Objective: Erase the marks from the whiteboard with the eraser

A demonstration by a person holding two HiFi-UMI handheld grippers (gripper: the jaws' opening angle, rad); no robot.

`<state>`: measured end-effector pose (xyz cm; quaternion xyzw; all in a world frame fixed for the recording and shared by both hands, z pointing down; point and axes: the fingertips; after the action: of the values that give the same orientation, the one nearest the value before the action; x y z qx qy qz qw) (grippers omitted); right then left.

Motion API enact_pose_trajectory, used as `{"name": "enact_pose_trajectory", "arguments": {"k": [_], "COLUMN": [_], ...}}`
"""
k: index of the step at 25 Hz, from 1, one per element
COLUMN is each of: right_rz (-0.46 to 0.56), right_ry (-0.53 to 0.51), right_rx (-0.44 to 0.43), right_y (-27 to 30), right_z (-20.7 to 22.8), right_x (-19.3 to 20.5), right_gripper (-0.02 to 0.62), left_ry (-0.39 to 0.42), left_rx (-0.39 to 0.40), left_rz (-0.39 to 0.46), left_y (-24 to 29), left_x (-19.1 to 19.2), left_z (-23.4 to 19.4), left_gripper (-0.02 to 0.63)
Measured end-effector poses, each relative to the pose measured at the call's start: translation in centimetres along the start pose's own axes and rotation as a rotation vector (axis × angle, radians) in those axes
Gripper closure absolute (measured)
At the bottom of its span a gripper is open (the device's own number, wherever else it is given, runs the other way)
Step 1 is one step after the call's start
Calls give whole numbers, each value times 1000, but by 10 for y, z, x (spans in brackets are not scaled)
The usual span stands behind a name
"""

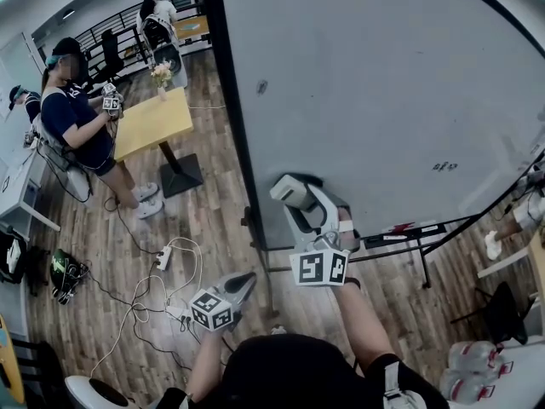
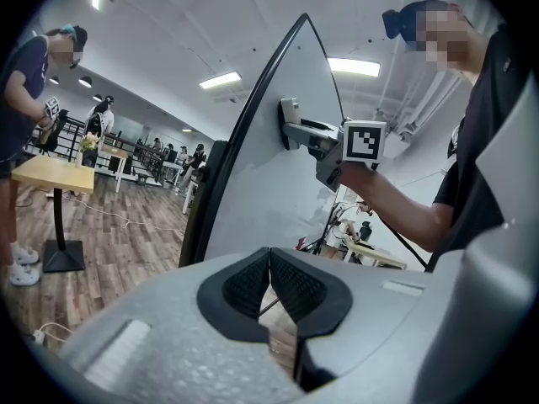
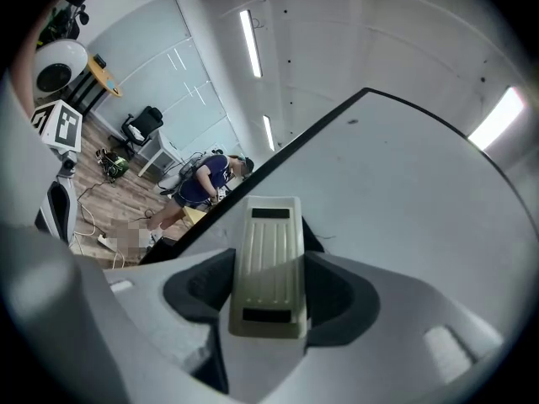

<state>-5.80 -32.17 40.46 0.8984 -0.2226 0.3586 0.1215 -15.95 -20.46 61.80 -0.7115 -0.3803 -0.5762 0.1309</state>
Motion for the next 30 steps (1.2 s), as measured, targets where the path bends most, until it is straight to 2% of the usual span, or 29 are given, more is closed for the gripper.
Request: {"name": "enact_pose_trajectory", "arguments": {"k": [10, 17, 21, 30], "right_rz": [-14, -16, 1, 45], "right_ry": [39, 57, 50, 12], "right_rx": [88, 98, 76, -34], "right_y": [-17, -12, -4, 19], "right_z": [36, 33, 22, -28], "right_x": [10, 8, 1, -18], "right_gripper": [342, 342, 342, 342], "left_ry": [3, 8, 6, -4], "left_rx": [-5, 10, 0, -29], "left_rz": [5, -5, -5, 1], "left_y": [-2, 2, 1, -10], "left_x": [-3, -2, -1, 0], "left_z": [-3, -1, -4, -14], "left_gripper": [594, 594, 594, 594]}}
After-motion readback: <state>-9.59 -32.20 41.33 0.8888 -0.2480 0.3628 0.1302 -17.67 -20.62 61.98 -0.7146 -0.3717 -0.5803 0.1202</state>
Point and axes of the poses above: the fingertips, and each gripper's own axes: y forward along the fingers, z to its right, x out of its underside, and after that the axes turned 6 degrees about -x, right-handed
